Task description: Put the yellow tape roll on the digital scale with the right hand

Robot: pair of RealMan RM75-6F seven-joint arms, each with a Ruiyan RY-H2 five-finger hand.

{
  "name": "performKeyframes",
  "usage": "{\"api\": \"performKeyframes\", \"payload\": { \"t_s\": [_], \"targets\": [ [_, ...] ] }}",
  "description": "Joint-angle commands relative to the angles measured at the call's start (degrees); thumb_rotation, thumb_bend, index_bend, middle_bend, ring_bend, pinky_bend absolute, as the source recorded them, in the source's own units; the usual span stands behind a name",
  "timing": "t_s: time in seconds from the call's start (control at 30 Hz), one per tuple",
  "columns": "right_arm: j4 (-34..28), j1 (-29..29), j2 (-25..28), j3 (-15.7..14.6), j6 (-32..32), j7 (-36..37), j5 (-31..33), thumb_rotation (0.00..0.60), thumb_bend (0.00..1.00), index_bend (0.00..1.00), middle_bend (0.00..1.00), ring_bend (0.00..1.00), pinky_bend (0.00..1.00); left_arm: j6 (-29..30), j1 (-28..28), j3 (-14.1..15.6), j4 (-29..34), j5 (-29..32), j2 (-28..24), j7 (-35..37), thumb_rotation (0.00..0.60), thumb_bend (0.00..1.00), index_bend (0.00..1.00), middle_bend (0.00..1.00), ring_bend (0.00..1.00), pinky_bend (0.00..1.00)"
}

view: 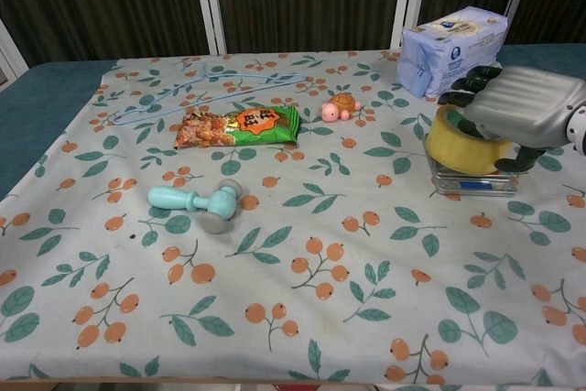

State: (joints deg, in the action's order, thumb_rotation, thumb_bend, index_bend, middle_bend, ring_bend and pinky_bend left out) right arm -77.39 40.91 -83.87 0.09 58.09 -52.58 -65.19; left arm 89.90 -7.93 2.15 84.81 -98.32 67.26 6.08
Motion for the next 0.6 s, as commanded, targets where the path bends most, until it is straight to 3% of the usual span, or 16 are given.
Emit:
{"api": "performKeyframes", "payload": {
  "t_s": [0.03, 0.33, 0.47, 0.6],
  "targets": [
    [-0.9, -0.1, 0.3, 0.3, -0.4, -1.4, 1.6, 0.6, 0.44, 0.53, 0.1, 0.0, 0.06, 0.0, 0.0, 0.0, 0.0, -0.1, 0.0, 0.1, 0.6, 0.47, 0.0, 0.0, 0.01, 0.09],
    [-5.3, -0.3, 2.3, 1.5, -0.4, -3.2, 6.3, 0.6, 0.44, 0.25, 0.01, 0.0, 0.02, 0.1, 0.1, 0.0, 0.1, 0.0, 0.2, -0.5, 0.6, 0.47, 0.0, 0.0, 0.01, 0.09],
    [-10.1, -2.9, 5.7, 1.8, 4.1, 2.5, 2.7, 0.6, 0.44, 0.19, 0.0, 0.0, 0.0, 0.4, 0.2, 0.0, 0.0, -0.1, 0.2, -0.4, 0.6, 0.47, 0.0, 0.0, 0.01, 0.09],
    [-17.7, -9.1, 11.1, 0.3, 12.8, 13.2, -4.8, 0.6, 0.43, 0.12, 0.0, 0.0, 0.0, -0.2, 0.1, 0.1, 0.0, 0.0, 0.3, -1.2, 0.6, 0.47, 0.0, 0.0, 0.01, 0.09]
  ]
}}
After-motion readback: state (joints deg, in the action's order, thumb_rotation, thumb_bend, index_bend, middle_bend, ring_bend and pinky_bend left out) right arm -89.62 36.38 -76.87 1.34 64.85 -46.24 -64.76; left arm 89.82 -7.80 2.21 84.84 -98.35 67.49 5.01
